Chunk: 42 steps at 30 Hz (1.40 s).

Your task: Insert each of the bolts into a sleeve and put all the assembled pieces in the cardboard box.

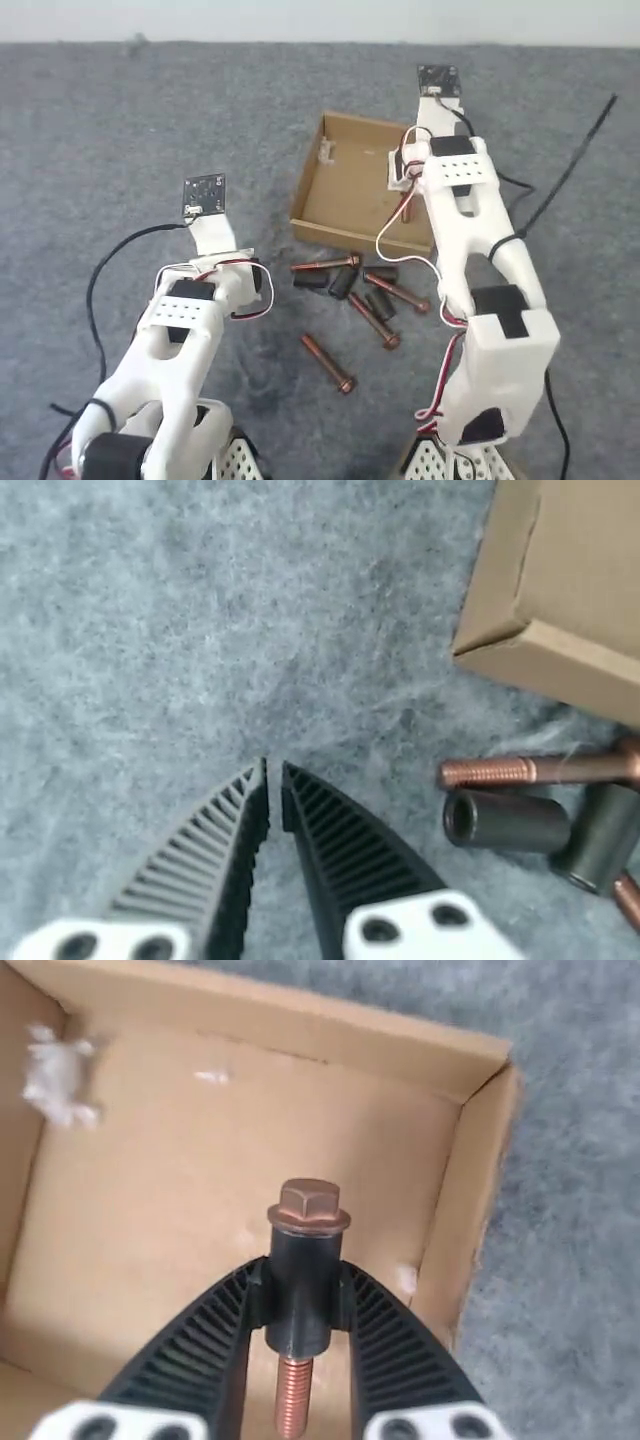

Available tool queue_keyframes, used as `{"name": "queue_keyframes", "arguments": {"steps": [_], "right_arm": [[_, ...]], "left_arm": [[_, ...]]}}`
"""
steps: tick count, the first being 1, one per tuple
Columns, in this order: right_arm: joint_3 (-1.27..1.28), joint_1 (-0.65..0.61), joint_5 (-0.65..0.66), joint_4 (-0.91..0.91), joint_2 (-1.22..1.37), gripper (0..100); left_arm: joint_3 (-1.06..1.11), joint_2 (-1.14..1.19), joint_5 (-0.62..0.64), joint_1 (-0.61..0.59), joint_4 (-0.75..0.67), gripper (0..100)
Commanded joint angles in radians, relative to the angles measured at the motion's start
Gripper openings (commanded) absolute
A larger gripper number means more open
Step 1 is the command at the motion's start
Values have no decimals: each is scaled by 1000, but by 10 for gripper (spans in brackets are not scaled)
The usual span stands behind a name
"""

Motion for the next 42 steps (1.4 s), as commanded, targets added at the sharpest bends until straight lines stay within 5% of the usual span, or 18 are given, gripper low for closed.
{"name": "queue_keyframes", "arguments": {"steps": [1,11,19,35,42], "right_arm": [[-72,13,-3,5,-19,6],[-71,13,-5,54,-19,132],[-68,21,-9,82,-65,3],[-68,-30,-2,682,-272,6],[32,-110,126,806,-386,6]], "left_arm": [[-50,-6,-8,-3,5,23],[-50,-6,-8,-3,5,23],[-50,-6,-8,-3,5,23],[-50,-6,-8,-3,5,23],[-50,-6,-8,-3,5,23]]}}
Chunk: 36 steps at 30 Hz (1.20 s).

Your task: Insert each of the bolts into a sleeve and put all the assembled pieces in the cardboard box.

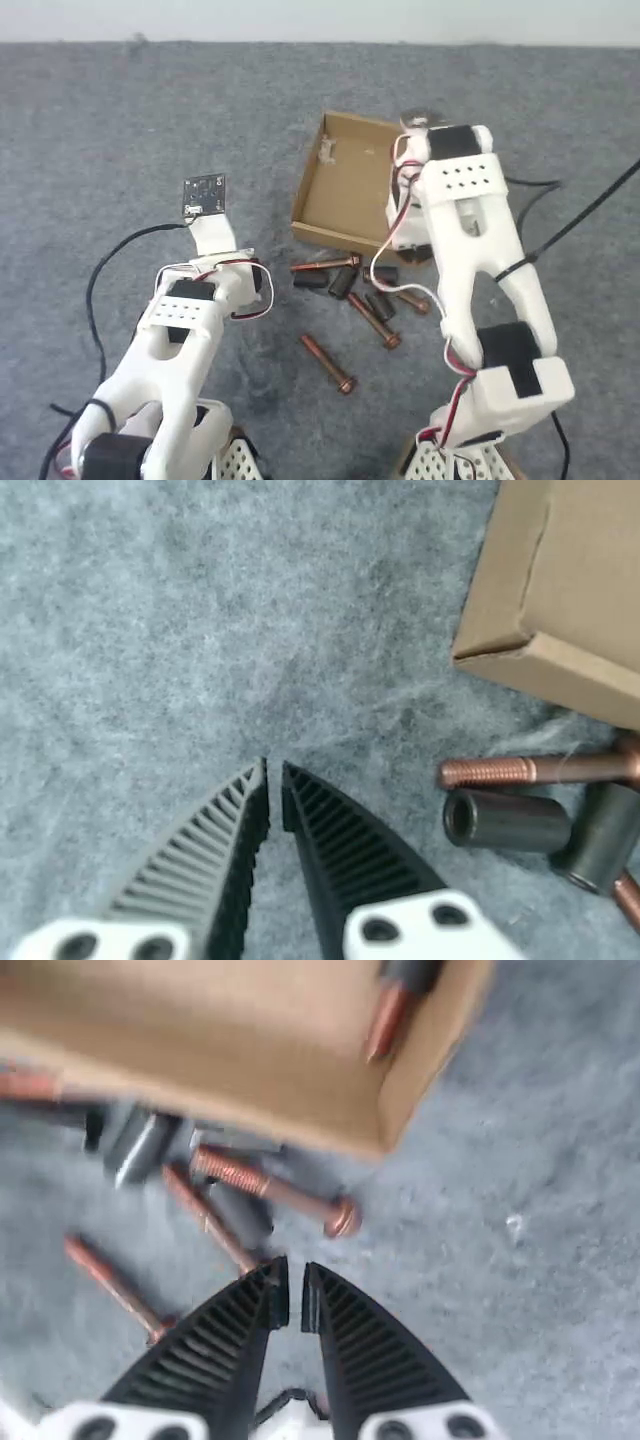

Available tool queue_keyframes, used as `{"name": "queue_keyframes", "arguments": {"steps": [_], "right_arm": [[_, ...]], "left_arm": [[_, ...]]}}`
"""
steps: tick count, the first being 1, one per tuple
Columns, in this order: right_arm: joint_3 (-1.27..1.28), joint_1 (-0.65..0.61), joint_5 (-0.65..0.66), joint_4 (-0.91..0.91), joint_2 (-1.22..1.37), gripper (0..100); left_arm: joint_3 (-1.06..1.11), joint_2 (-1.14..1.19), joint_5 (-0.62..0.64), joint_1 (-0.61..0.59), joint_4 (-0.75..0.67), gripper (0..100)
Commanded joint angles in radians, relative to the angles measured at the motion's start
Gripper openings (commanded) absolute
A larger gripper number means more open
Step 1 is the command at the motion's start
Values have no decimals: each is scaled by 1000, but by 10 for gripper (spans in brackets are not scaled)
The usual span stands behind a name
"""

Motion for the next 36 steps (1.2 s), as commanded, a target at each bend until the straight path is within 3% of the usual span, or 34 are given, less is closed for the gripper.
{"name": "queue_keyframes", "arguments": {"steps": [1,9,18,23,26,32,36], "right_arm": [[80,-41,37,22,-137,6],[385,-107,37,-179,-369,6],[629,-110,60,-429,-394,9],[667,-162,245,-432,-394,10],[692,-189,259,-443,-394,13],[712,-194,265,-441,-392,120],[713,-191,265,-458,-392,114]], "left_arm": [[-50,-6,-8,-3,5,23],[-50,-6,-8,-3,5,23],[-50,-6,-8,-3,5,23],[-50,-6,-8,-3,5,23],[-50,-6,-8,-3,5,23],[-50,-6,-8,-3,5,23],[-50,-6,-8,-3,5,23]]}}
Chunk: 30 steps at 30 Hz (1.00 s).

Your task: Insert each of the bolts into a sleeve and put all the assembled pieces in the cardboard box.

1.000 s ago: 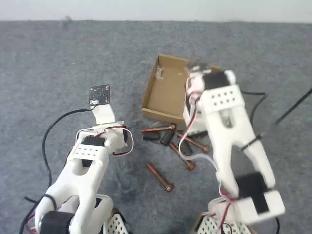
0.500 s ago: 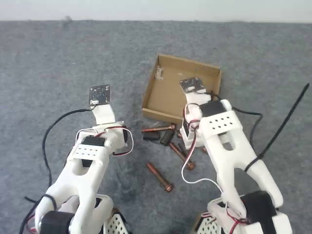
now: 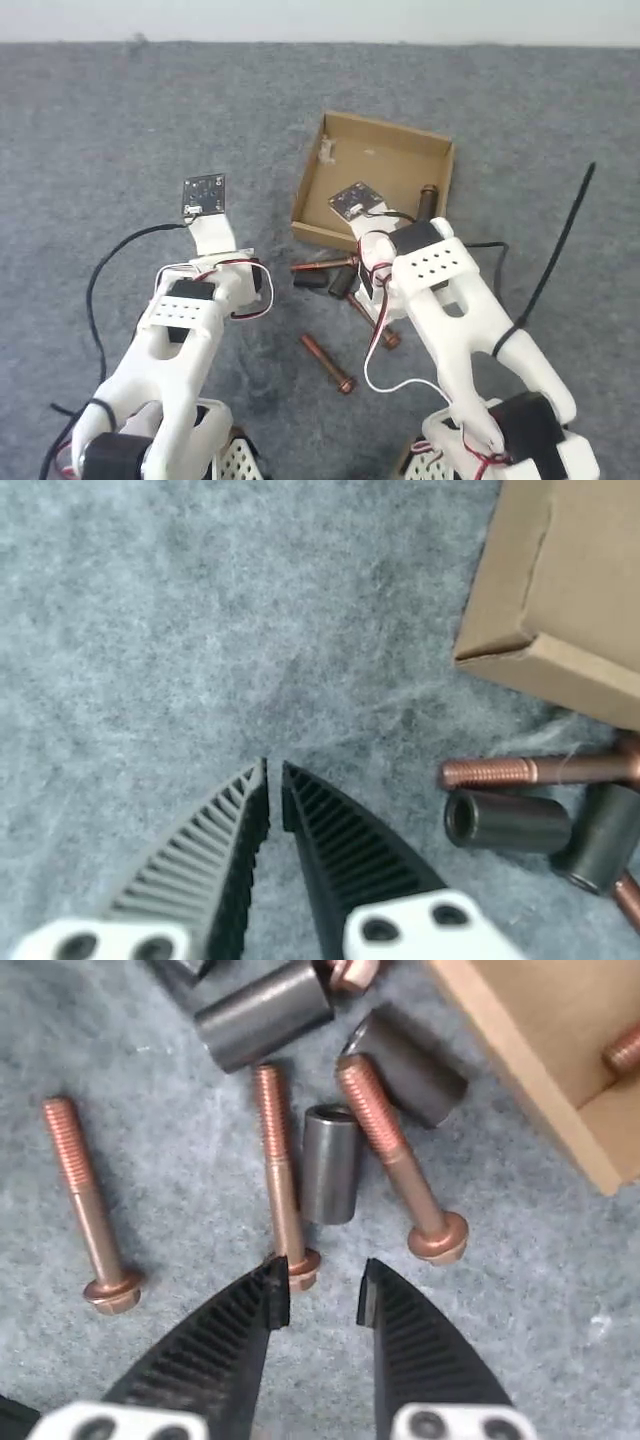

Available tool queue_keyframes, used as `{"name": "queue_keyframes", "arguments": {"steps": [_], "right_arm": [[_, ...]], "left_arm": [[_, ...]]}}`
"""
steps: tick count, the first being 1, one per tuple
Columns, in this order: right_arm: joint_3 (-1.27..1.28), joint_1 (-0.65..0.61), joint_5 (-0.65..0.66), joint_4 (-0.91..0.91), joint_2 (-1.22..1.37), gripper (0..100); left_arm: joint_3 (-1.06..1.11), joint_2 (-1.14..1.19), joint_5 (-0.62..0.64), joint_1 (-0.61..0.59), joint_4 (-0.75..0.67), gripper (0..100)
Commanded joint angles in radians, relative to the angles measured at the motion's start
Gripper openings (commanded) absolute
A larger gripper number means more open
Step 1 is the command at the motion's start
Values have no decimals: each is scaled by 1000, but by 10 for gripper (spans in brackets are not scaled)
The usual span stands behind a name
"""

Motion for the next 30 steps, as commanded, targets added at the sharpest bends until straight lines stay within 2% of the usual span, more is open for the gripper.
{"name": "queue_keyframes", "arguments": {"steps": [1,15,28,30], "right_arm": [[6,-1,23,-47,-47,115],[54,5,23,-295,162,113],[72,13,23,-354,186,110],[72,13,23,-354,186,76]], "left_arm": [[-50,-6,-8,-2,5,23],[-50,-6,-8,-2,5,23],[-50,-6,-8,-2,5,23],[-50,-6,-8,-2,5,23]]}}
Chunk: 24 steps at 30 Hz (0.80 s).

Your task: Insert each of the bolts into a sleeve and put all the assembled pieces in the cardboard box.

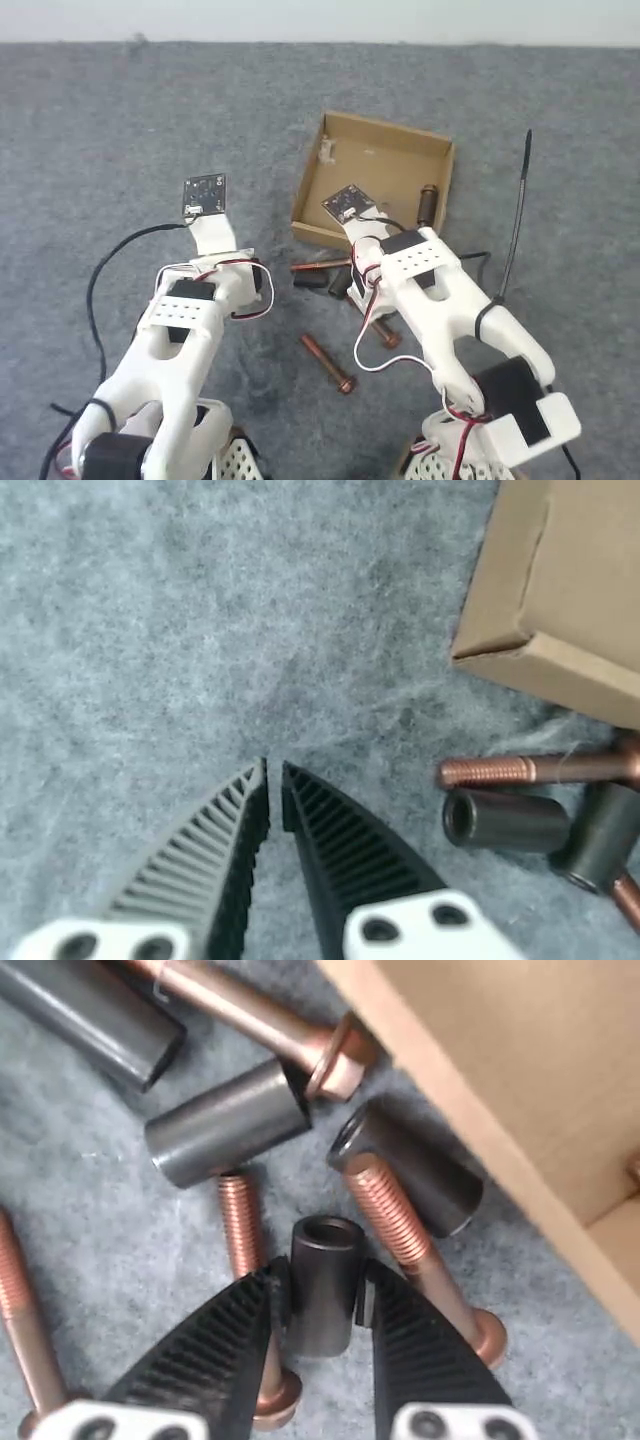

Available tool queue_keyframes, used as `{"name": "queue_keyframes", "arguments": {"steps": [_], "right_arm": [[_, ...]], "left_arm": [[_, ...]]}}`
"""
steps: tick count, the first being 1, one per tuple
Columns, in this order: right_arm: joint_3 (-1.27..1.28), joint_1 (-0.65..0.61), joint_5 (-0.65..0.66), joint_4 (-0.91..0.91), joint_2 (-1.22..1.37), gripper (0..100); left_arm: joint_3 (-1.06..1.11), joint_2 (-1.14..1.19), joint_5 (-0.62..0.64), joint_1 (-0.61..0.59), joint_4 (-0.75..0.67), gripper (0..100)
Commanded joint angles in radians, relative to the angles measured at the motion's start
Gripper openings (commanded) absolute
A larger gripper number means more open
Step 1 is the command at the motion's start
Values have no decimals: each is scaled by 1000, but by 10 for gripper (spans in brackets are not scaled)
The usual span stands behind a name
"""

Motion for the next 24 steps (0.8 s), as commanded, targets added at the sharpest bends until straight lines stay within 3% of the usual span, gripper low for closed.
{"name": "queue_keyframes", "arguments": {"steps": [1,3,14,24], "right_arm": [[-5,13,21,-13,-4,46],[-3,13,21,-15,-4,1],[6,24,21,166,-42,7],[110,305,21,243,-297,7]], "left_arm": [[-48,-6,-8,-5,5,23],[-48,-6,-8,-5,5,23],[-48,-6,-8,-5,5,23],[-48,-6,-8,-5,5,23]]}}
